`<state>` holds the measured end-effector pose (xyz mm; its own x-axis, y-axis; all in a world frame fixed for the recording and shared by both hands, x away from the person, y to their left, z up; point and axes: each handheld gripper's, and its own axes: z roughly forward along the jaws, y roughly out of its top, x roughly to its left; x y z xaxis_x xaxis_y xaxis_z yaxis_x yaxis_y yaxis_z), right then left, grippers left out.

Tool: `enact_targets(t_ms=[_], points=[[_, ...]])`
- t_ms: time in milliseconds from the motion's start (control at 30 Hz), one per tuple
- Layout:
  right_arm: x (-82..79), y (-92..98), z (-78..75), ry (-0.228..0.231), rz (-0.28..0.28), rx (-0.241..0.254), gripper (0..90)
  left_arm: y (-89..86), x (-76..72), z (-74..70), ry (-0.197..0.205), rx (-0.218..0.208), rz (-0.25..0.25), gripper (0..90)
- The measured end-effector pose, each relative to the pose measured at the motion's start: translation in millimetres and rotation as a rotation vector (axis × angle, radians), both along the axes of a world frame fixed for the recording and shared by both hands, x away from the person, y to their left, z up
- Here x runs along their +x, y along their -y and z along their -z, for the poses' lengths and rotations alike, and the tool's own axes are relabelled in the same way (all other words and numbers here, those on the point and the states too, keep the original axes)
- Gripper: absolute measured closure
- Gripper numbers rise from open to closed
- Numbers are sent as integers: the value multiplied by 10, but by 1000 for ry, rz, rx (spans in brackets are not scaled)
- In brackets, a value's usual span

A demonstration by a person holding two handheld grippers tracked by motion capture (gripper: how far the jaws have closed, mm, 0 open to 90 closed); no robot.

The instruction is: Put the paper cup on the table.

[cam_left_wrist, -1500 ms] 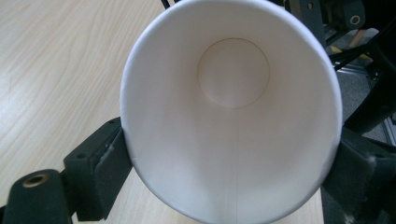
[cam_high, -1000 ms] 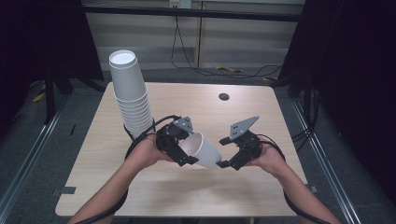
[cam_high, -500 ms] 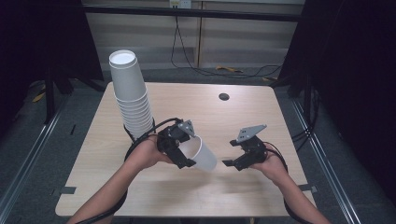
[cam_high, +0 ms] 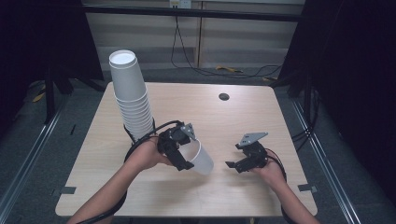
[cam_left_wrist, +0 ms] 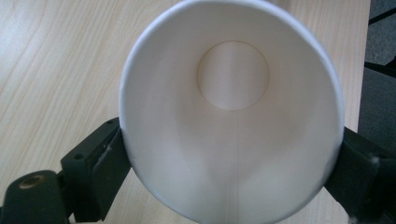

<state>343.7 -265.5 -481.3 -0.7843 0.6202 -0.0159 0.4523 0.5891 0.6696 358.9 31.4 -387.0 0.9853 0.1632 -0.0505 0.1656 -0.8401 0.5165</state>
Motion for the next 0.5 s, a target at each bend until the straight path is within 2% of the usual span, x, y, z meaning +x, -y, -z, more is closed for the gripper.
enact_targets(t_ms=[167,233,333,367,500], points=[[-8,30,91,10,30,-16,138,10,-7,11,9,6,4,107],[-7,51,126,10,47,-17,137,21,-7,21,15,23,18,107],[-9,59,153,8,49,-28,133,33,-19,36,12,24,13,106],[-11,76,171,9,58,-5,131,44,-13,39,17,39,27,105],[-13,107,199,8,65,21,125,67,-23,50,26,54,35,101]])
